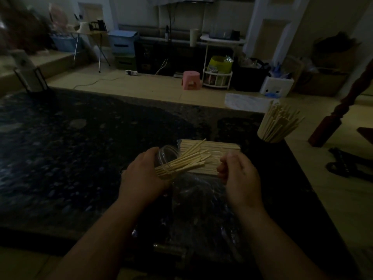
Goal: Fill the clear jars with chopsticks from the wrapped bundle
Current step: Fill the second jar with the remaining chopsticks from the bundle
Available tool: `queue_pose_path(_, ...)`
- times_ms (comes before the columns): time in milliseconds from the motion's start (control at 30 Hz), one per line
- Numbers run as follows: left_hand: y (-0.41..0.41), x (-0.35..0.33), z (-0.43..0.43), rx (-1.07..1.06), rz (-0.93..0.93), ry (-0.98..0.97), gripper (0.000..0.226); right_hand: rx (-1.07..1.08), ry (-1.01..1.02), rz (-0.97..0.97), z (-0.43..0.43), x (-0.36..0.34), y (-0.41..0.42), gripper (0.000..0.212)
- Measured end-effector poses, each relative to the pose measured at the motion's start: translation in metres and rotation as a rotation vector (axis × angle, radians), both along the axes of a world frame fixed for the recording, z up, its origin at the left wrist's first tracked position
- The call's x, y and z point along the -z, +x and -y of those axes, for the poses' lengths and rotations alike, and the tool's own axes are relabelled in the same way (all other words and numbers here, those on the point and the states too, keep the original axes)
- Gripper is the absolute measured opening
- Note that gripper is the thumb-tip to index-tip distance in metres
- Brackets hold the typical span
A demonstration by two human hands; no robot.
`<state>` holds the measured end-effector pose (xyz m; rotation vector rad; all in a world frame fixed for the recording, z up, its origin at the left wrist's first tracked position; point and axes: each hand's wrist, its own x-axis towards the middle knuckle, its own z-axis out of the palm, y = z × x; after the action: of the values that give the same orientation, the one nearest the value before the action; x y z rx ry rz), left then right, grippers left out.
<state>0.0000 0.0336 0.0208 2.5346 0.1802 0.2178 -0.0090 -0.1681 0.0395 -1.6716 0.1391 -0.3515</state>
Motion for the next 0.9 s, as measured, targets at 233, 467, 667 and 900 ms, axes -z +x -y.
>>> queue_pose_path(233,0.002,-0.008,-0.005,-0.066,-0.001,-0.076,0.089,-0.316,-0.305,-0.209,0.007,0.009,-0.007,0.031)
queue_pose_path(467,0.004,-0.011,-0.009,-0.100,-0.013,-0.106,0.096,-0.505,-0.981,-0.213,0.003,0.050,-0.002,0.040)
queue_pose_path(667,0.008,-0.011,-0.011,-0.091,0.002,-0.141,0.094,-0.453,-0.977,-0.310,-0.003,0.088,0.005,0.058)
queue_pose_path(900,0.016,-0.007,-0.008,-0.114,0.010,-0.148,0.096,-0.320,-1.114,-0.380,-0.008,0.078,0.040,0.039)
